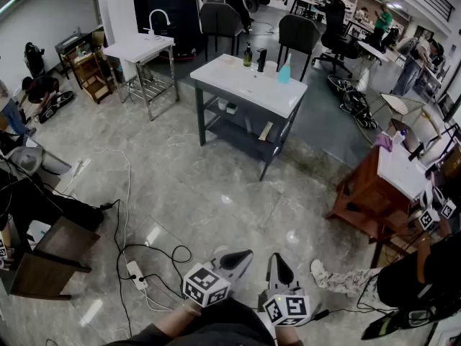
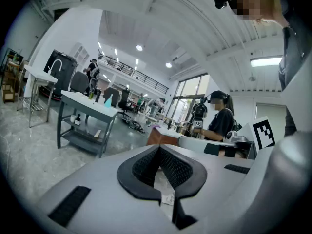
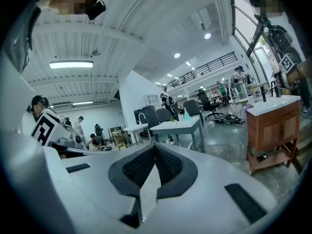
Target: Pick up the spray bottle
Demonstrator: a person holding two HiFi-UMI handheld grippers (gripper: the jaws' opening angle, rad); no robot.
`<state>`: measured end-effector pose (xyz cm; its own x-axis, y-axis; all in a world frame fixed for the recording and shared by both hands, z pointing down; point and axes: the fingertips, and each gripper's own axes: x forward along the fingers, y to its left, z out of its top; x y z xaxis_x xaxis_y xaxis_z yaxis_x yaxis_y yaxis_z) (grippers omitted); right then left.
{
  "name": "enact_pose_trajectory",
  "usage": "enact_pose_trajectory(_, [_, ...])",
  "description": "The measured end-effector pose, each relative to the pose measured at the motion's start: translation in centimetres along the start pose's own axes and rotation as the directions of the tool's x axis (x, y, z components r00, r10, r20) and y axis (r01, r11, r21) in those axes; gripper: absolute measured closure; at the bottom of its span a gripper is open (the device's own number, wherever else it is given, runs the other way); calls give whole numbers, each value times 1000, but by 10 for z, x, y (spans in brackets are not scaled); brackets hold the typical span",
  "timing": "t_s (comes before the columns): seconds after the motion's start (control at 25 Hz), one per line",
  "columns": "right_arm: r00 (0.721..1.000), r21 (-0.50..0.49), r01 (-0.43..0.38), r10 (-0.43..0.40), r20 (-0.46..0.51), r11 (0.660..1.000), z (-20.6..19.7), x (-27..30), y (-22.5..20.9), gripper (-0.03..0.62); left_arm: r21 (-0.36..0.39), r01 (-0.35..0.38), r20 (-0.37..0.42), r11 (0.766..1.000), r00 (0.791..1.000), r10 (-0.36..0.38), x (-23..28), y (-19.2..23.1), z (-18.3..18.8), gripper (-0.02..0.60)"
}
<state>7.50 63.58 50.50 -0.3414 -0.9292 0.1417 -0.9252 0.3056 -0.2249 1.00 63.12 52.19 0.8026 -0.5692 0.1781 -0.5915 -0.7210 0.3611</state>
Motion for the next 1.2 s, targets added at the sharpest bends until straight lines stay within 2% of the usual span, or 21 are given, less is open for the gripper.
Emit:
enact_pose_trajectory(0.28, [1000, 2, -8, 8, 11, 1000, -13, -57, 17, 585, -4, -8, -6, 1000, 1000, 8, -33, -46, -28, 577])
enact_pose_trajectory(0.52, [999, 14, -29, 29, 33, 999, -6, -62, 27, 585, 13, -26, -5, 1000, 1000, 26, -48, -53, -25, 577])
enact_pose_trajectory(0.72, [995, 62, -72, 67, 75, 995, -4, -48, 28, 585, 19, -28, 6, 999, 1000, 28, -44, -43, -21, 577])
enact_pose_trajectory(1.0, [998, 66, -36, 33, 45, 997, 7, 0, 12, 585, 11, -37, 9, 999, 999, 37, -17, 0, 5, 577])
enact_pose_trajectory(1.2, [999, 69, -15, 12, 50, 997, 26, 51, -8, 585, 19, -16, 14, 1000, 1000, 16, 18, 35, 35, 577])
